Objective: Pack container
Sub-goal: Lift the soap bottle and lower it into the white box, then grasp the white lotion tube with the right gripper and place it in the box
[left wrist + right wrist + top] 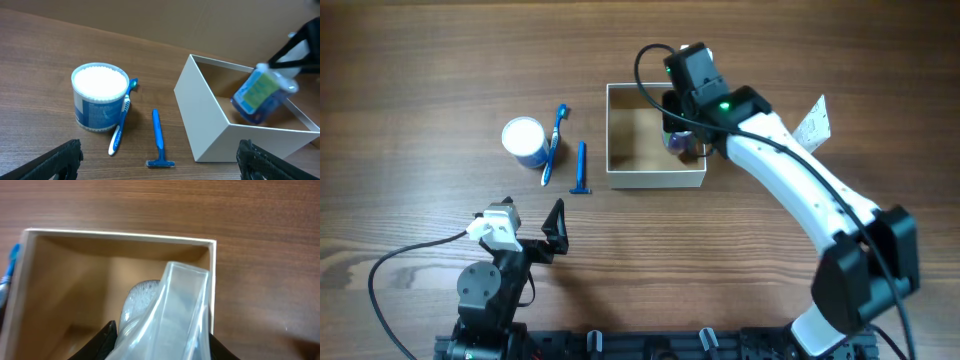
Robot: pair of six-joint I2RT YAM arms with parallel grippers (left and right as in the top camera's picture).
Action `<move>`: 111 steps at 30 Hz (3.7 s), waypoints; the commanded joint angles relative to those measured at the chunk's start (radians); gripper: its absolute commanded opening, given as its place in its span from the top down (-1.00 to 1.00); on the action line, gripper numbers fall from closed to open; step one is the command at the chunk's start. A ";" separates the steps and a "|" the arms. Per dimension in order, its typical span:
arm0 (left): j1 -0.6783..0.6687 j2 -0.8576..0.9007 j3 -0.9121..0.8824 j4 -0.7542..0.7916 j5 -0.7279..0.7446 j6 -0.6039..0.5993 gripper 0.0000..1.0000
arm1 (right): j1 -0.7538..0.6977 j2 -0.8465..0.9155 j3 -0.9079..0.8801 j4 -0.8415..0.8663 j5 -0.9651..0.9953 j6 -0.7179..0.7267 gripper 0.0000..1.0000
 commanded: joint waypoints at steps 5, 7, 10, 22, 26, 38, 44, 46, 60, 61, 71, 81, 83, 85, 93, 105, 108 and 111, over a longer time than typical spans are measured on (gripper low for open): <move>0.009 -0.005 -0.005 0.002 0.012 0.016 -0.99 | -0.021 0.039 0.020 0.066 0.076 0.013 -0.20; 0.009 -0.005 -0.005 0.002 0.012 0.016 -0.99 | -0.020 0.026 0.020 0.065 0.068 -0.021 -0.49; 0.009 -0.005 -0.005 0.002 0.012 0.016 -1.00 | -0.019 -0.050 0.020 0.058 0.069 -0.038 -0.75; 0.009 -0.005 -0.005 0.002 0.012 0.016 -0.99 | -0.259 -0.547 0.020 -0.218 0.193 -0.061 -0.80; 0.009 -0.005 -0.005 0.002 0.012 0.016 -0.99 | -0.399 -0.475 0.008 -0.332 0.102 -0.063 -0.81; 0.009 -0.005 -0.005 0.002 0.012 0.016 -0.99 | -0.512 -0.139 0.008 -0.407 -0.037 -0.087 0.21; 0.009 -0.005 -0.005 0.002 0.012 0.016 -0.99 | -0.511 -0.207 0.016 -0.395 -0.038 -0.080 0.91; 0.009 -0.005 -0.005 0.002 0.012 0.016 -0.99 | -0.500 -0.262 0.020 -0.396 -0.046 -0.084 0.91; 0.009 -0.005 -0.005 0.002 0.012 0.016 -0.99 | -0.081 -0.682 0.020 -0.364 -0.195 -0.040 0.91; 0.009 -0.005 -0.005 0.002 0.012 0.016 -0.99 | -0.063 -0.652 0.020 -0.361 -0.204 -0.035 0.91; 0.009 -0.005 -0.005 0.002 0.012 0.016 -0.99 | -0.029 -0.344 0.020 -0.339 -0.064 -0.005 0.91; 0.009 -0.005 -0.005 0.002 0.012 0.016 -1.00 | -0.029 -0.213 0.019 -0.331 -0.088 -0.012 0.10; 0.009 -0.005 -0.005 0.002 0.012 0.016 -1.00 | -0.029 -0.215 0.019 -0.328 -0.087 -0.012 -0.08; 0.009 -0.005 -0.005 0.002 0.012 0.016 -1.00 | -0.029 -0.227 0.019 -0.327 -0.087 -0.009 -0.09; 0.009 -0.005 -0.005 0.002 0.012 0.016 -0.99 | -0.114 -0.428 0.019 -0.332 0.021 0.018 -0.53; 0.009 -0.005 -0.005 0.003 0.012 0.016 -0.99 | -0.511 -0.661 0.019 -0.348 -0.150 0.081 -0.99; 0.009 -0.005 -0.005 0.003 0.012 0.016 -0.99 | -0.511 -0.636 0.019 -0.375 -0.149 0.094 -1.00; 0.009 0.000 -0.005 -0.001 0.012 0.015 -1.00 | -0.511 -0.591 0.019 -0.415 -0.149 0.093 -1.00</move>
